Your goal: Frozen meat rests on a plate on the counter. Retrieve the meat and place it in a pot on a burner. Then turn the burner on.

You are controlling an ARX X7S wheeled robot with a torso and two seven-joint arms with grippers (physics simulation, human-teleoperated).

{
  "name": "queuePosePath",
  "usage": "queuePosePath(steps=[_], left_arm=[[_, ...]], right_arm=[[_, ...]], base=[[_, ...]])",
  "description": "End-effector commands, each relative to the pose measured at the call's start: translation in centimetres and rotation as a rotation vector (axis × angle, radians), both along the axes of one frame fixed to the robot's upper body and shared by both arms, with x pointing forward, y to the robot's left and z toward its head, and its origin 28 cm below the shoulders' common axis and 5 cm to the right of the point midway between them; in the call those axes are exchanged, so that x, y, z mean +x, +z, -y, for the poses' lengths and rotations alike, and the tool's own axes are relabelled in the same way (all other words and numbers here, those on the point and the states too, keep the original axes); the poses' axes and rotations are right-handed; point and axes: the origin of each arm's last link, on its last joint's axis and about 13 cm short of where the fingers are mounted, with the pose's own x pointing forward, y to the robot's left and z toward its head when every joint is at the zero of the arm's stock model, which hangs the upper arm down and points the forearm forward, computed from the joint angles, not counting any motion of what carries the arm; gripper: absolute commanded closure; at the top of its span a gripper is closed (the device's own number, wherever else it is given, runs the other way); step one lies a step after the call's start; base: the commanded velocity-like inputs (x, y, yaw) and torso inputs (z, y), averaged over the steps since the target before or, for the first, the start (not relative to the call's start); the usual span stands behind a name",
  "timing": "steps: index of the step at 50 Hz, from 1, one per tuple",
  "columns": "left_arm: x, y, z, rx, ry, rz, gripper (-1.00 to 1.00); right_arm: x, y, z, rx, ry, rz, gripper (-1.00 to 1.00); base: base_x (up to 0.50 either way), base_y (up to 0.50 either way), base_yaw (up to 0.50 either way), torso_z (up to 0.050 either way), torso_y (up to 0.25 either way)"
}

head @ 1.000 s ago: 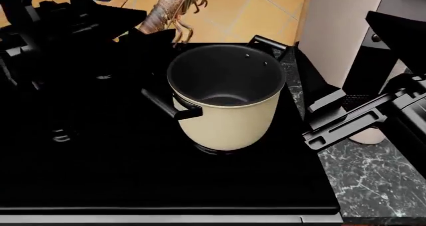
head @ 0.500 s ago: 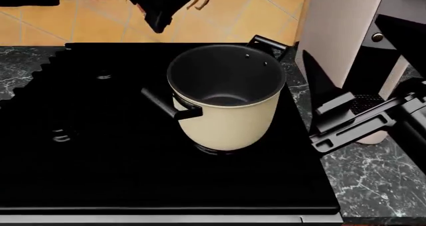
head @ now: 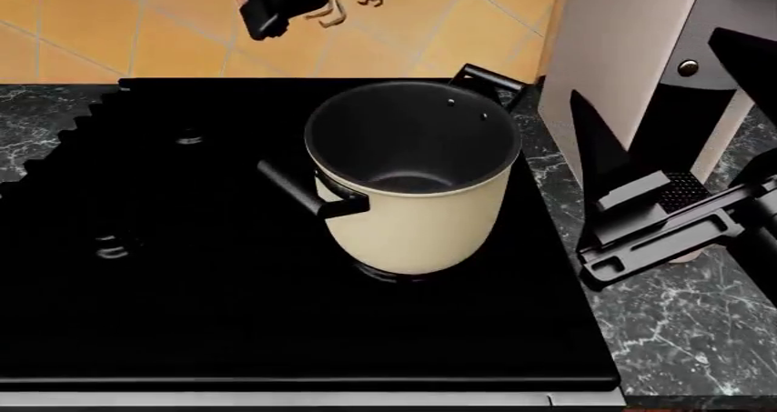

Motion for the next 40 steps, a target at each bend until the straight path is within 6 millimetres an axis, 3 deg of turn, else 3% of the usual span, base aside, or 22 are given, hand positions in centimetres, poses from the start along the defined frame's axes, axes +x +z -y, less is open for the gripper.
queuePosePath(steps=[1, 9, 40], left_arm=[[1.0, 0.7, 0.2, 0.161, 0.045, -0.004, 1.00], [1.1, 0.3, 0.4, 0.266, 0.042, -0.011, 1.00], [2.5, -1.7, 3.4, 0.262, -0.117, -0.107, 1.00]], right_arm=[[-0.2, -0.2, 0.1, 0.011, -0.014, 0.003, -1.00], [-0.2, -0.3, 0.1, 0.027, -0.009, 0.006, -1.00], [-1.2, -0.2, 0.9, 0.082, -0.054, 0.035, -1.00]], base=[[0.00, 0.00, 0.00, 0.000, 0.000], [0.00, 0.00, 0.00, 0.000, 0.000], [0.00, 0.00, 0.00, 0.000, 0.000]])
